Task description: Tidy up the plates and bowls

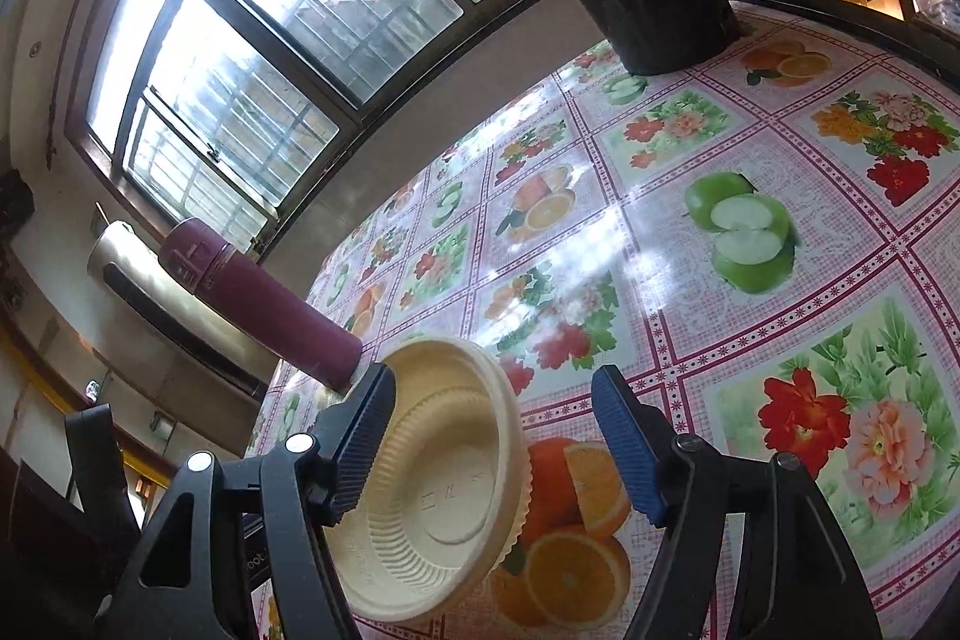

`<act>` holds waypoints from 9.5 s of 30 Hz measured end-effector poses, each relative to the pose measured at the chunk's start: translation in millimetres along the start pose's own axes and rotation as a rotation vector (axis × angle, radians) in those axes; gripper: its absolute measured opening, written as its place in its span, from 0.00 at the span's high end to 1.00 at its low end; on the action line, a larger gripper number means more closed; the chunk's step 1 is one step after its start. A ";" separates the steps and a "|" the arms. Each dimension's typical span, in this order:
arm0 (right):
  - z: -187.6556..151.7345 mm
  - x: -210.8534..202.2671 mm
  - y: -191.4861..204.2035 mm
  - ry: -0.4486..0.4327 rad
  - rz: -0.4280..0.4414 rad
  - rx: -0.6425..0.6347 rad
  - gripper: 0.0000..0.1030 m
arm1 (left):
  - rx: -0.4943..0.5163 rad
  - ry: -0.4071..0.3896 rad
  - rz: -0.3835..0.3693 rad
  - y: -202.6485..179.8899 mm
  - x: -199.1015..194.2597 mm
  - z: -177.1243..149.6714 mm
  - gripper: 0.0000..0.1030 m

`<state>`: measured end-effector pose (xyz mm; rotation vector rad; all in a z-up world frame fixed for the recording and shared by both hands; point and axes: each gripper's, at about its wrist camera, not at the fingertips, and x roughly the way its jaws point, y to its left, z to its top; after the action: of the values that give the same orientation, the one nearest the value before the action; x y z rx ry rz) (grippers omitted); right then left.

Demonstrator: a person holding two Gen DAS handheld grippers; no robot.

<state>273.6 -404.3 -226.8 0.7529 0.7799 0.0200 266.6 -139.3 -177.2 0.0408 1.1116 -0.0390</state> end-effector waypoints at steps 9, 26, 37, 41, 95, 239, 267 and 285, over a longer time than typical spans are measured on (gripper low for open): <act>-4.0 2.2 7.7 0.011 -0.012 -0.033 0.31 | 0.012 0.021 -0.011 -0.9 7.4 -3.4 0.32; -9.3 8.2 12.7 0.027 -0.041 -0.067 0.39 | 0.027 0.040 -0.020 -1.9 14.9 -7.6 0.32; -12.3 15.1 14.9 0.047 -0.067 -0.100 0.66 | 0.030 0.029 -0.026 -0.3 16.0 -7.7 0.30; -13.9 17.5 16.0 0.057 -0.074 -0.111 0.74 | 0.032 0.023 -0.044 0.8 17.6 -7.5 0.30; -53.9 10.7 47.6 0.122 -0.115 -0.216 0.89 | 0.017 0.054 -0.127 25.1 -0.9 -38.8 0.87; -248.1 -0.1 283.1 0.255 0.301 -0.608 0.83 | -0.133 -0.060 0.279 254.1 -105.0 -127.5 0.65; -230.8 -11.9 272.4 0.153 0.260 -0.558 0.56 | -0.178 -0.146 0.362 273.3 -130.5 -129.5 0.43; -208.0 -31.7 252.7 0.059 0.275 -0.501 0.50 | -0.124 -0.201 0.345 243.4 -152.0 -130.4 0.43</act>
<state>180.0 -99.2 -147.3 0.3773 0.6831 0.4703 95.2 112.2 -95.4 0.1150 0.8925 0.3282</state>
